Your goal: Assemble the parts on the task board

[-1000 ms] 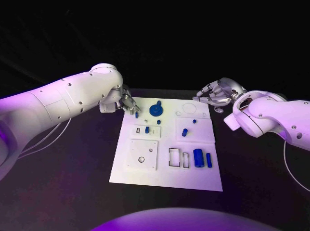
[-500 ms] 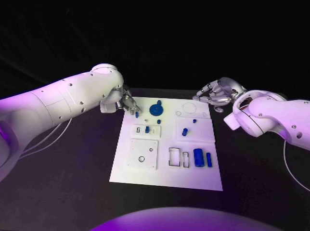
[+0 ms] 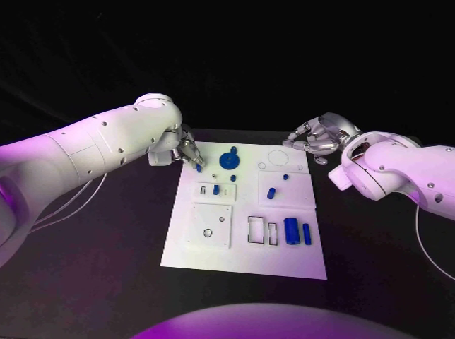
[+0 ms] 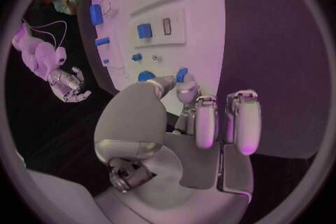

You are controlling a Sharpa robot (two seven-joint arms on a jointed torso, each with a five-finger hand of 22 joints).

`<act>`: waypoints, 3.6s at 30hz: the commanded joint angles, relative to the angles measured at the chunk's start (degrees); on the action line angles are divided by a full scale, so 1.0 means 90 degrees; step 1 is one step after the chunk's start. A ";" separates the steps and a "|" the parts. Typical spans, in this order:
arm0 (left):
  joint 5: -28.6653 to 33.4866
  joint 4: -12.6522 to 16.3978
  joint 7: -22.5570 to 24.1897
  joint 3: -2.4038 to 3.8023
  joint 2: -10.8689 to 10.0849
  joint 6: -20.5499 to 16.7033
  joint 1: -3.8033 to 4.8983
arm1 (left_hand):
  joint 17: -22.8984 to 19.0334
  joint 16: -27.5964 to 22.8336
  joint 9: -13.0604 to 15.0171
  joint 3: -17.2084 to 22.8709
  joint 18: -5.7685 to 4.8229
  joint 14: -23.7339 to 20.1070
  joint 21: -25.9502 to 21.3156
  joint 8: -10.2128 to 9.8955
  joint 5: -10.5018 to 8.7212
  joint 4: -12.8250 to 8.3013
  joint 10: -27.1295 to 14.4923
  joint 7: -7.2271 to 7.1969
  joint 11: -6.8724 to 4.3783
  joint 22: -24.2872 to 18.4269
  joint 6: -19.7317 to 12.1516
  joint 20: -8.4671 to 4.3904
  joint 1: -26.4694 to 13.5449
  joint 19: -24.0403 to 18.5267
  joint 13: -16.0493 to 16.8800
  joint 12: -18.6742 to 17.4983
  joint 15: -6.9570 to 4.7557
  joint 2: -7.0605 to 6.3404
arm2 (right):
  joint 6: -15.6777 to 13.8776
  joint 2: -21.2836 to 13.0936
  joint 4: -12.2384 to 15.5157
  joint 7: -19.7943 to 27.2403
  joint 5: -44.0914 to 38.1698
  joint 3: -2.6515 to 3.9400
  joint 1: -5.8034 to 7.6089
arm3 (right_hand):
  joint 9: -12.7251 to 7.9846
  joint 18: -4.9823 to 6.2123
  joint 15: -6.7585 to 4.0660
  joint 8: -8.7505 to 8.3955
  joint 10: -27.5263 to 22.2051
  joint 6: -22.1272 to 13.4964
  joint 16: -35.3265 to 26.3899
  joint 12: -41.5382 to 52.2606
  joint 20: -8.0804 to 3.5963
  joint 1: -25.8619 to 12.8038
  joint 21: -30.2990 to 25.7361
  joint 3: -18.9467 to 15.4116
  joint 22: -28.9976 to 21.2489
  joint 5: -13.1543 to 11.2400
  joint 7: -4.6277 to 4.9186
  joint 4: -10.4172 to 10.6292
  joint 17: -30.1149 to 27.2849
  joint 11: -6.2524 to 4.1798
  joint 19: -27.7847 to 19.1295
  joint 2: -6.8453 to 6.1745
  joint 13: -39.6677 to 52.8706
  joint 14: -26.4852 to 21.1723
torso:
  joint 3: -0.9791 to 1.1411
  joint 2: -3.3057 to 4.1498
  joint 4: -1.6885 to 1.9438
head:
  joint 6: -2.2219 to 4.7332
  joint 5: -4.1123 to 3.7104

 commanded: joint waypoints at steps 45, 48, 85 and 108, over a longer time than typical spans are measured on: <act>0.0130 0.2421 0.0300 0.0045 -0.1413 -0.1269 -0.0102 | 0.1622 -0.0007 0.0351 0.1851 -0.0101 0.0650 0.0017 0.0681 0.1852 -0.1431 0.0379 -0.0069 -0.0087 0.1466 0.0210 -0.0058 -0.0117 0.0457 0.0228 0.0160 -0.0049 -0.0250 | 0.0048 -0.0001 -0.0061 0.0014 -0.0043 0.0000 -0.0035 | 0.0018 0.0109 -0.0045 0.0050 0.0038 -0.0037 -0.0031 0.0019 -0.0027 0.0000 -0.0027 -0.0015 0.0004 0.0066 -0.0008 0.0003 0.1270 -0.0011 0.0005 0.0025 0.0018 0.0562 | 0.0002 -0.0044 0.0040 | -0.0059 0.0033; 0.0016 0.2520 0.0323 0.0044 -0.1451 -0.1287 -0.0157 | 0.1623 -0.0006 0.0356 0.1863 -0.0101 0.0650 0.0016 0.0688 0.1917 -0.1443 0.0394 -0.0077 -0.0093 0.1466 0.0226 -0.0064 -0.0139 0.0456 0.0240 0.0167 -0.0055 -0.0260 | 0.0041 0.0003 -0.0061 0.0010 -0.0043 0.0000 -0.0043 | 0.0018 0.0109 -0.0045 0.0050 0.0038 -0.0037 -0.0031 0.0019 -0.0027 0.0000 -0.0027 -0.0015 0.0004 0.0066 -0.0008 0.0003 0.1270 -0.0011 0.0005 0.0025 0.0018 0.0562 | 0.0001 -0.0044 0.0041 | -0.0058 0.0040; -0.0503 0.2786 0.0246 0.0024 -0.1491 -0.0878 -0.0415 | 0.1623 -0.0006 0.0372 0.1893 -0.0102 0.0650 0.0020 0.0717 0.2129 -0.1503 0.0479 -0.0107 -0.0110 0.1473 0.0300 -0.0082 -0.0191 0.0461 0.0334 0.0233 -0.0071 -0.0318 | 0.0050 -0.0006 -0.0067 0.0009 -0.0016 0.0000 -0.0088 | 0.0030 0.0110 -0.0046 0.0057 0.0039 -0.0041 -0.0030 0.0018 -0.0030 -0.0017 -0.0042 -0.0013 -0.0001 0.0104 -0.0009 0.0010 0.1273 -0.0013 0.0007 0.0056 0.0014 0.0563 | 0.0005 -0.0040 0.0032 | -0.0094 0.0061; -0.0472 0.2726 0.0196 -0.0014 -0.1449 -0.0704 -0.0435 | 0.1625 -0.0005 0.0373 0.1893 -0.0104 0.0651 0.0025 0.0718 0.2144 -0.1506 0.0480 -0.0111 -0.0109 0.1477 0.0306 -0.0083 -0.0198 0.0465 0.0327 0.0229 -0.0072 -0.0323 | 0.0059 -0.0002 -0.0076 0.0008 -0.0016 0.0000 -0.0094 | 0.0030 0.0110 -0.0046 0.0057 0.0039 -0.0041 -0.0030 0.0018 -0.0030 -0.0017 -0.0042 -0.0013 -0.0001 0.0104 -0.0009 0.0010 0.1273 -0.0013 0.0007 0.0056 0.0014 0.0563 | 0.0007 -0.0039 0.0028 | -0.0122 0.0066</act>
